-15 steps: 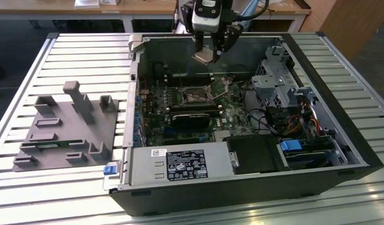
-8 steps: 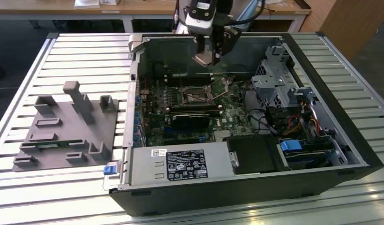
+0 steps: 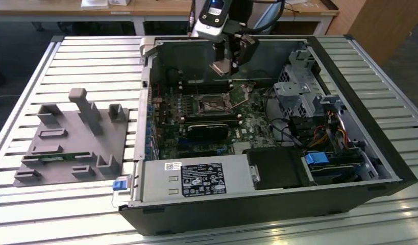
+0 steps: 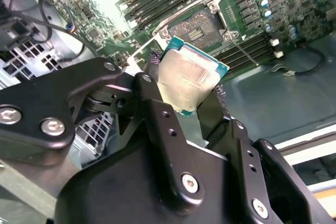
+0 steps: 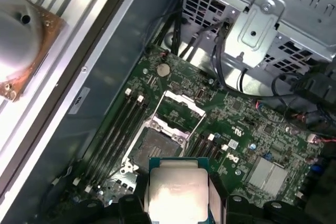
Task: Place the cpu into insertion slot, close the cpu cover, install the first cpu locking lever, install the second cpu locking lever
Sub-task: 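Place the cpu into insertion slot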
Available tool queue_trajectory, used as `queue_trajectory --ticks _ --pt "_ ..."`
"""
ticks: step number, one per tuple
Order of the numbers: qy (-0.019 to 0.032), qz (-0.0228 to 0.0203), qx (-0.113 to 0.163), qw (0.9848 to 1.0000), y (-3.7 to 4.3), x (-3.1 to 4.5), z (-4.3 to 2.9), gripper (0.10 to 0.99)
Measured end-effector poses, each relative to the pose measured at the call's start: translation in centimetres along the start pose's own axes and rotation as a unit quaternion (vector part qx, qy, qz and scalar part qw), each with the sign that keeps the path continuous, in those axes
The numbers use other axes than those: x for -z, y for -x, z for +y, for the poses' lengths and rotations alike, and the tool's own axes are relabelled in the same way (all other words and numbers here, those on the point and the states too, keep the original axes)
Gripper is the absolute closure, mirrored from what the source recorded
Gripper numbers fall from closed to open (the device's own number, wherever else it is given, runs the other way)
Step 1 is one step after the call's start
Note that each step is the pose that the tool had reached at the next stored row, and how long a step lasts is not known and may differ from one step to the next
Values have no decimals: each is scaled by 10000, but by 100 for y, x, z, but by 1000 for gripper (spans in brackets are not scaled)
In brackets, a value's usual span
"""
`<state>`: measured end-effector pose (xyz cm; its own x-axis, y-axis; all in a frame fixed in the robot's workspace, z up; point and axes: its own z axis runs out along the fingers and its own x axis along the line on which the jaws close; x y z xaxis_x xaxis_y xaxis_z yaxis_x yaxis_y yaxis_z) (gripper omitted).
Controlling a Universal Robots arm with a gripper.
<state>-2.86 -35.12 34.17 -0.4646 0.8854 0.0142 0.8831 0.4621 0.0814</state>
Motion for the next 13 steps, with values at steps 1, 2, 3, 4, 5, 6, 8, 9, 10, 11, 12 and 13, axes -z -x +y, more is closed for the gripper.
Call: queue_trajectory --ticks 1,2,3,4,5,6,8,9,10,11,12,13 --pt "1 -1 -11 10000 0 -6 -1 549" --pt "1 -1 -12 10000 0 -12 -1 549" --pt "0 0 -13 10000 0 -18 -2 549" --pt "-1 -1 -13 10000 0 -22 -2 549" --pt "-1 -1 -13 10000 0 -26 -2 549" --pt "-2 0 -13 10000 0 -28 -3 549" --pt "-1 0 -13 10000 0 -32 -3 549" --pt "-1 0 -13 10000 0 -33 -3 549" --pt "-1 0 -14 10000 0 -35 -3 549" --pt "0 1 -20 10000 0 -40 -3 549" --pt "0 -2 -42 10000 0 -43 -3 549" --pt "0 -7 -94 10000 1 -46 -4 549"
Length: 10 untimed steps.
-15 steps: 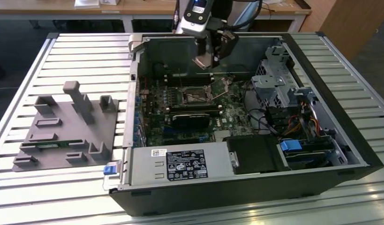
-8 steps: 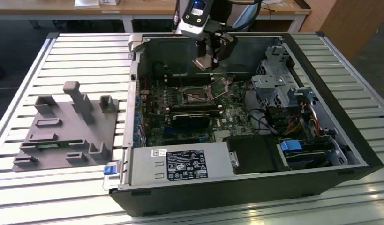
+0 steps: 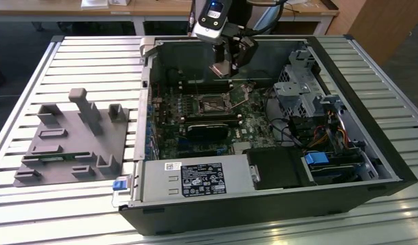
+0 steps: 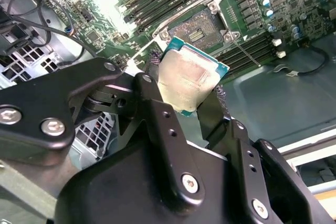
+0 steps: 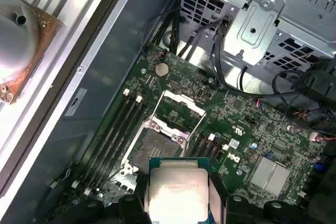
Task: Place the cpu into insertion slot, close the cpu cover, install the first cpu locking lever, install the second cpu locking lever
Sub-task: 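Place the cpu into insertion slot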
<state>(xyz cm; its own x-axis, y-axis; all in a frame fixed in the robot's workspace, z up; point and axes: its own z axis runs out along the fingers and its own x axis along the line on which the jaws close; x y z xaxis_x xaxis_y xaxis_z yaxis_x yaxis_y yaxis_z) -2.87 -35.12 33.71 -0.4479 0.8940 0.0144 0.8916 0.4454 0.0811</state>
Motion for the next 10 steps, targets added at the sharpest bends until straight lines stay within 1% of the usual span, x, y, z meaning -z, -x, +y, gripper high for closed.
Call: queue_trajectory --ticks 3,6,10 --pt "4 -21 -265 9996 0 -17 -1 549" --pt "8 -42 -526 9986 1 -37 -3 549" --pt "9 -45 -561 9984 0 -77 -8 549"
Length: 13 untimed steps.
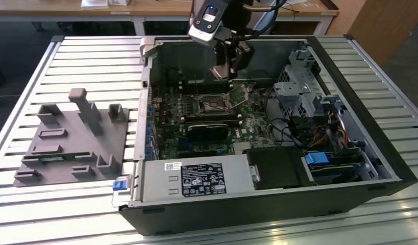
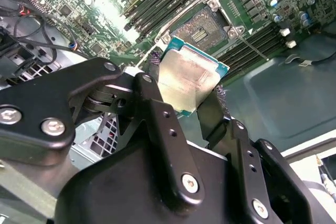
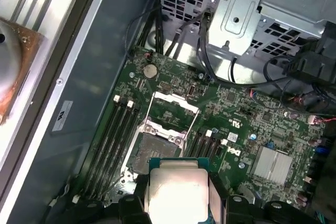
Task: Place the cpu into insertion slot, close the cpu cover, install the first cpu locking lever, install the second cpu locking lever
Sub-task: 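Place the cpu into insertion slot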
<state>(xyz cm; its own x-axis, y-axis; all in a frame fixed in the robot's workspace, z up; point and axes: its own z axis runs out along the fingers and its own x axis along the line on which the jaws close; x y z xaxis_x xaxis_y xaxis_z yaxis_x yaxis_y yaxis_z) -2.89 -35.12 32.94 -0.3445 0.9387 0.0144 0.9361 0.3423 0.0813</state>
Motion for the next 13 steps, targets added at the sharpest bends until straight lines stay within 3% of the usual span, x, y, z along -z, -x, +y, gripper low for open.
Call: queue_trajectory --ticks 4,7,13 --pt "-5 -16 -37 10000 -4 -31 -2 549" --pt "-1 -38 -284 9996 -4 -59 -4 549" --pt "5 -81 -823 9966 -3 -116 -8 549"
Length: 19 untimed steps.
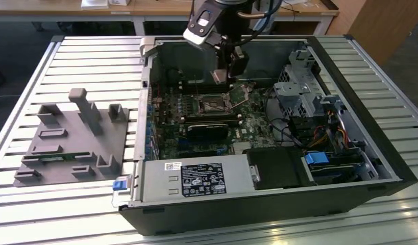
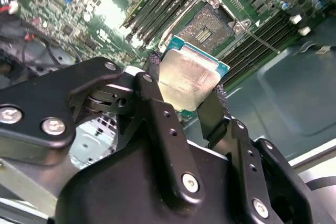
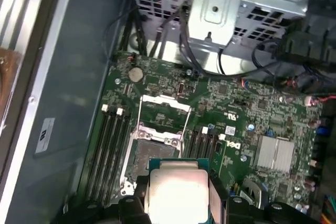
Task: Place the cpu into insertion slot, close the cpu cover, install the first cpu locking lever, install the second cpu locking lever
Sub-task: 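Place the cpu into insertion slot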
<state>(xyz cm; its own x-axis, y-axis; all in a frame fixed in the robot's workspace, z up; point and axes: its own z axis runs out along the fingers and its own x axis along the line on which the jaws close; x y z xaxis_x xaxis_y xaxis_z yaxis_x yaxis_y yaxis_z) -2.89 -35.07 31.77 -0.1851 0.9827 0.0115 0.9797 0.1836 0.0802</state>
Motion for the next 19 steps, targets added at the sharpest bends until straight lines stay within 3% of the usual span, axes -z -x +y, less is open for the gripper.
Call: queue_trajectory --ticks 5,11,17,19 --pt "3 -29 -350 9994 -4 -56 -4 549" --pt "6 -34 -435 9990 -11 -96 -5 549" --pt "9 -67 -827 9965 -12 -142 -11 549" --pt "9 -70 -852 9963 -12 -149 -12 549"
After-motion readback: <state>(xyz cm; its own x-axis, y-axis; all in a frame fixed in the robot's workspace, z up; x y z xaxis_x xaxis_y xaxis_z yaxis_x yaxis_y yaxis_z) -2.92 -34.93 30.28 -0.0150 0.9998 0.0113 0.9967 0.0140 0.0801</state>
